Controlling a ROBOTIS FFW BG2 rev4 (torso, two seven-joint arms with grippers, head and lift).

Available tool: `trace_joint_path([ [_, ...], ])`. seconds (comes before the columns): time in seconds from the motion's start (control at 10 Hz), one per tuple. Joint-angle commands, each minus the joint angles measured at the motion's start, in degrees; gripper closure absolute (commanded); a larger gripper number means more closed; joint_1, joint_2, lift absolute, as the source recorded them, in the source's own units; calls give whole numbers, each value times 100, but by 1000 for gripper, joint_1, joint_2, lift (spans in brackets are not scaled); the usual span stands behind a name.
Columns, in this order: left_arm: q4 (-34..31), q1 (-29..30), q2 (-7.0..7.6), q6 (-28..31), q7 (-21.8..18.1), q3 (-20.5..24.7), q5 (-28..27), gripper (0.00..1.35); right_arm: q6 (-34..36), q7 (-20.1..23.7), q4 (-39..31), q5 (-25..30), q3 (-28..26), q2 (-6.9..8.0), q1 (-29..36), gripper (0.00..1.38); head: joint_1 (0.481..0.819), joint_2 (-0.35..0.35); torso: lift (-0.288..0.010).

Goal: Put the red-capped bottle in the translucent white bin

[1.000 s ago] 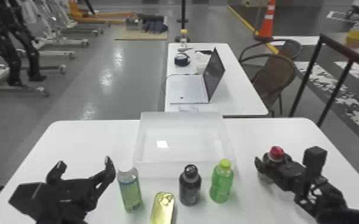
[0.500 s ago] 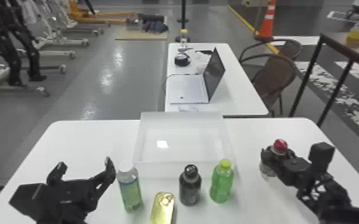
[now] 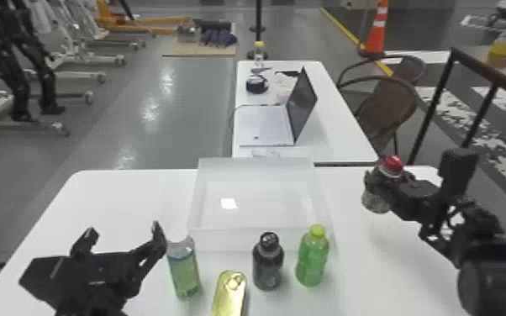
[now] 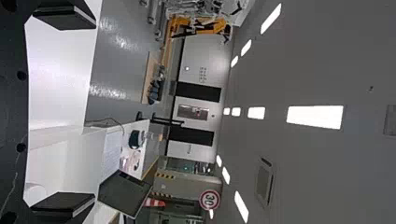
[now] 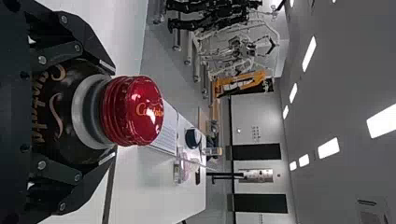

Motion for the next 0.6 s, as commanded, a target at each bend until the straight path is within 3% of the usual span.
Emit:
trace_joint_path([
  [0.0, 12, -15, 11, 12, -1, -11, 0, 13, 280, -54, -115, -83, 151, -76, -220, 1271, 549, 0, -100],
  [0.3, 39, -51, 20, 39, -1, -46, 0, 13, 280, -229, 394, -206, 626, -85, -826, 1271, 549, 0, -100],
  [0.5, 56, -68, 37, 56, -1, -55, 0, 13, 7, -256, 1291, -469, 1012, 29, -1345, 1271, 549, 0, -100],
])
